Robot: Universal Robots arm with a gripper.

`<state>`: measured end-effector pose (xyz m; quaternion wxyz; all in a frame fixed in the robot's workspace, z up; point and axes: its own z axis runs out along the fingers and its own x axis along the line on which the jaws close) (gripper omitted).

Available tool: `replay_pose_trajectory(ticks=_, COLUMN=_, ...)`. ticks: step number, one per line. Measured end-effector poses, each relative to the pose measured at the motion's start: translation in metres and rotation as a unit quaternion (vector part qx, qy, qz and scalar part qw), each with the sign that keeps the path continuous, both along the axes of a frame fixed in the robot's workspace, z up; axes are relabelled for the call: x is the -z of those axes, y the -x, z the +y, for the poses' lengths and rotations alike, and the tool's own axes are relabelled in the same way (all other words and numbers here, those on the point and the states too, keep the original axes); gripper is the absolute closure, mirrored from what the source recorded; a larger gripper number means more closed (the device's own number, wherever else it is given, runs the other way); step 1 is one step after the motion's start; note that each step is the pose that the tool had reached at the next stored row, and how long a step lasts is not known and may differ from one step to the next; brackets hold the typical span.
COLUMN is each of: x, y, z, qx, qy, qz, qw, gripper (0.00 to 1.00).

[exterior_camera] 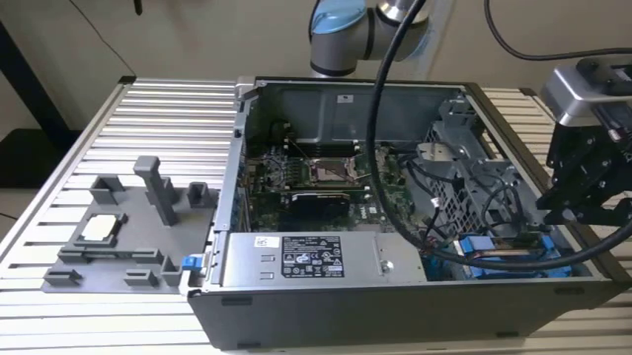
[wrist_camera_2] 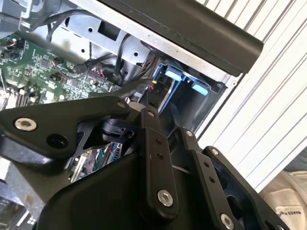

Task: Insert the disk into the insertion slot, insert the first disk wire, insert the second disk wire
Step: 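Insert the first disk wire, then insert the second disk wire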

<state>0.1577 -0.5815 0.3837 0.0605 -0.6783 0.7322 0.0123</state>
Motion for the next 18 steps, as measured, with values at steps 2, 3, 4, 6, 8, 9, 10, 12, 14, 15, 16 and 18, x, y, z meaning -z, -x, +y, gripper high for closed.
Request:
replay_pose_trajectory(ticks=2, x=-0.0065, y=-0.0001, z=0.0001, qx=0.0, qy=0.0001, qz=0.0, qw=1.0, gripper=0.73)
replay_pose_trajectory(ticks=3, x=-0.0068, y=-0.0001, z=0.0, qx=0.0, qy=-0.0001, qz=0.0, qw=1.0, gripper=0.73)
replay_pose_trajectory(ticks=4, x=-0.0072, y=-0.0001, z=0.0, qx=0.0, qy=-0.0001, qz=0.0, qw=1.0, gripper=0.73)
replay_pose_trajectory(ticks=6, x=-0.008, y=-0.0001, z=0.0005, qx=0.0, qy=0.0001, qz=0.0, qw=1.0, gripper=0.73)
replay_pose_trajectory(ticks=8, x=-0.0081, y=0.0, z=0.0051, qx=0.0, qy=0.0002, qz=0.0, qw=1.0, gripper=0.73)
replay_pose_trajectory(ticks=9, x=-0.0078, y=0.0001, z=0.0084, qx=0.0, qy=-0.0001, qz=0.0, qw=1.0, gripper=0.73)
replay_pose_trajectory(ticks=10, x=-0.0079, y=0.0, z=0.0123, qx=0.0, qy=0.0001, qz=0.0, qw=1.0, gripper=0.73)
replay_pose_trajectory(ticks=12, x=-0.0079, y=0.0, z=0.0211, qx=0.0, qy=0.0, qz=0.0, qw=1.0, gripper=0.73)
replay_pose_trajectory(ticks=14, x=-0.0079, y=0.0, z=0.03, qx=0.0, qy=0.0001, qz=0.0, qw=1.0, gripper=0.73)
replay_pose_trajectory(ticks=15, x=-0.0079, y=0.0, z=0.0345, qx=0.0, qy=0.0, qz=0.0, qw=1.0, gripper=0.73)
replay_pose_trajectory(ticks=16, x=-0.008, y=0.0, z=0.0393, qx=0.0, qy=0.0001, qz=0.0, qw=1.0, gripper=0.73)
replay_pose_trajectory(ticks=18, x=-0.0079, y=0.0, z=0.048, qx=0.0, qy=0.0, qz=0.0, qw=1.0, gripper=0.73)
